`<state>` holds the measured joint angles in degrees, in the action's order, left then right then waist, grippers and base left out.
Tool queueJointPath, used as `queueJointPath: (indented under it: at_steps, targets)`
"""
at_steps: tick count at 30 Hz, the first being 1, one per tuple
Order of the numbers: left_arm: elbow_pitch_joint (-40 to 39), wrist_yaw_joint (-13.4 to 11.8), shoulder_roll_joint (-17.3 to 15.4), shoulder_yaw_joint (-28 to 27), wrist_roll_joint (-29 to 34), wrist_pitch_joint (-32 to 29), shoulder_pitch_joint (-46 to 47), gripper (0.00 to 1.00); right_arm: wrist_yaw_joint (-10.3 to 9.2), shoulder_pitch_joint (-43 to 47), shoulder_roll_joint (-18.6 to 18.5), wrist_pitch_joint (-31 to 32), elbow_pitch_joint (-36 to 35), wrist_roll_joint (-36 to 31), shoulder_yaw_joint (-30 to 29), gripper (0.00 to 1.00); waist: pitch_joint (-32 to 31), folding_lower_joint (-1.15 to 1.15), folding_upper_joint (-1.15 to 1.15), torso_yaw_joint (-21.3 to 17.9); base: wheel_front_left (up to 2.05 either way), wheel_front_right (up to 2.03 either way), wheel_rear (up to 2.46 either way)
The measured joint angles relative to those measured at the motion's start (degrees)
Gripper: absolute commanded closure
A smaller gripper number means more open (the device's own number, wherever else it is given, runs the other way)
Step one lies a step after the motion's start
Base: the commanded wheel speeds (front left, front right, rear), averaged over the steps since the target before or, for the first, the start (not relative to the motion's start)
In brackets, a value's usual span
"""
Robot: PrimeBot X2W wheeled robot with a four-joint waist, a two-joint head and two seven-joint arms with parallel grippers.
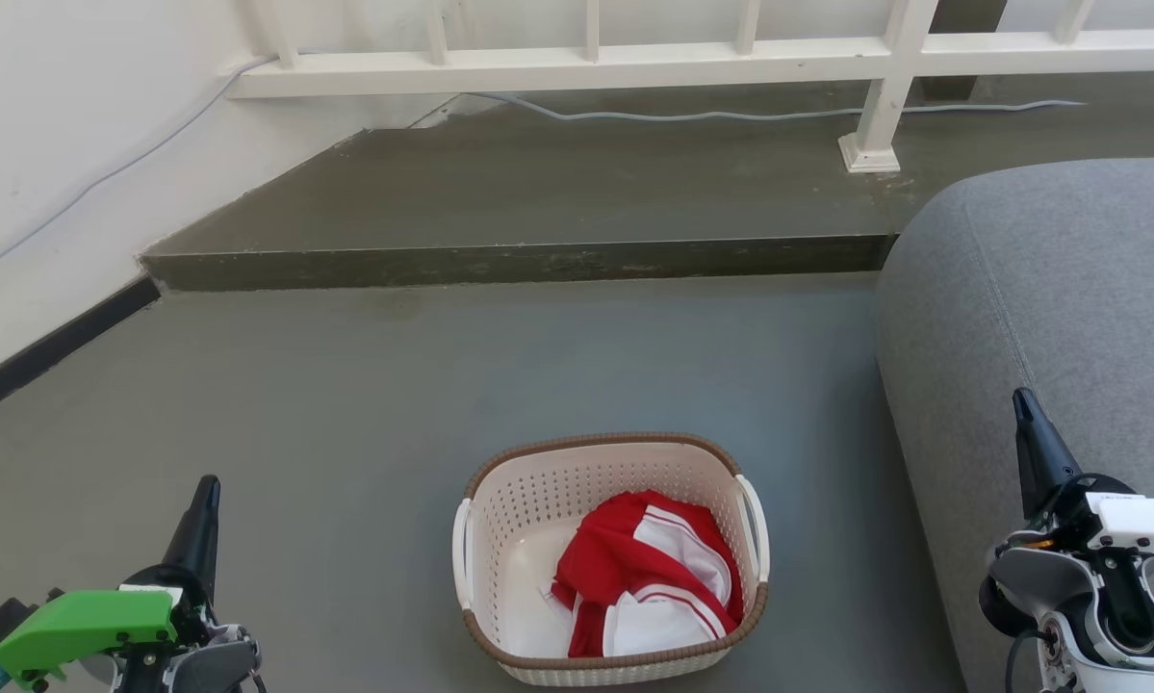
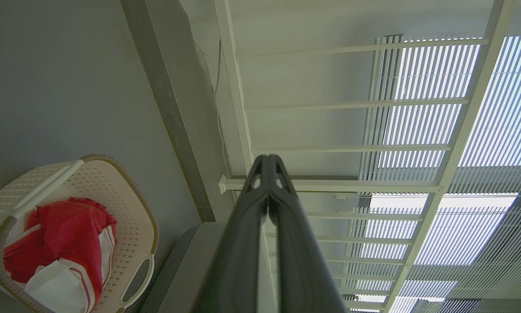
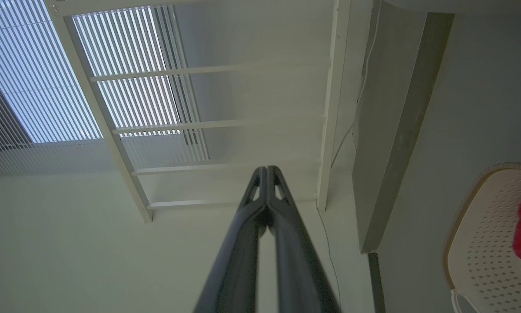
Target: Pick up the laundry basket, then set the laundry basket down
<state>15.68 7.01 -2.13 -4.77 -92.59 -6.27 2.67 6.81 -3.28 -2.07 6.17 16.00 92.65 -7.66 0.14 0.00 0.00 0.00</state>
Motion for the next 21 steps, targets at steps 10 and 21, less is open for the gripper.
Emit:
queueJointPath:
  at_steps: [10, 21]
  targets:
    - [2.1, -0.1, 1.1, 0.6, 0.0, 0.1, -1.8, 0.0, -0.33, 2.4, 1.0, -0.1, 1.9, 0.0, 0.2, 0.0, 0.0, 0.0, 0.0, 0.0, 0.0, 0.0, 0.0]
    - [0.9, -0.1, 1.0, 1.5, 2.1, 2.0, -1.7, 0.0, -0.32, 2.4, 0.8, -2.1, 1.3, -3.0, 0.9, 0.0, 0.0, 0.0, 0.0, 0.0, 0.0, 0.0, 0.0]
